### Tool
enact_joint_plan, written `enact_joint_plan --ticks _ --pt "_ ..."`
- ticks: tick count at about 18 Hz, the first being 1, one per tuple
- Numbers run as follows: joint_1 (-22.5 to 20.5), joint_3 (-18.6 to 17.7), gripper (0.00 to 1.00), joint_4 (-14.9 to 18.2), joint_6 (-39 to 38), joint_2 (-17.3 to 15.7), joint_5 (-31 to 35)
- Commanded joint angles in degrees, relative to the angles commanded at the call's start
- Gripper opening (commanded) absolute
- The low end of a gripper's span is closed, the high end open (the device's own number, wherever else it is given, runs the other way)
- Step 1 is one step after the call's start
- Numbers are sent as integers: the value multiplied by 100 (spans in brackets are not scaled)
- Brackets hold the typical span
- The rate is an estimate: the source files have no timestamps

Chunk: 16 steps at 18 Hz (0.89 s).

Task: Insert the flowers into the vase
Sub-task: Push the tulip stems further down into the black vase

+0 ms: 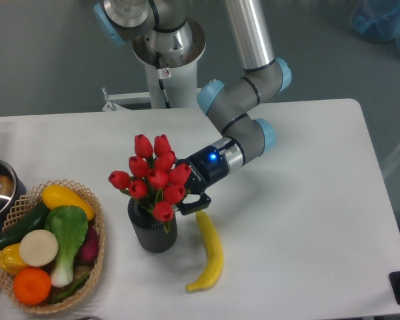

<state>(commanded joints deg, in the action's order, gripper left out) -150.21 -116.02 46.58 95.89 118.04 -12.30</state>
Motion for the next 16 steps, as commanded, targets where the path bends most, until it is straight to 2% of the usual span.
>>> enact_joint_plan --ticks 1,4,5,11,16 --pt "0 0 76 -9 9 0 0" --pt "0 -17 93 -9 0 -17 0" --pt "0 -26 95 -9 0 -26 0" --pt "0 -35 99 -9 9 -62 9" --pt "-44 -35 100 -9 0 -79 343"
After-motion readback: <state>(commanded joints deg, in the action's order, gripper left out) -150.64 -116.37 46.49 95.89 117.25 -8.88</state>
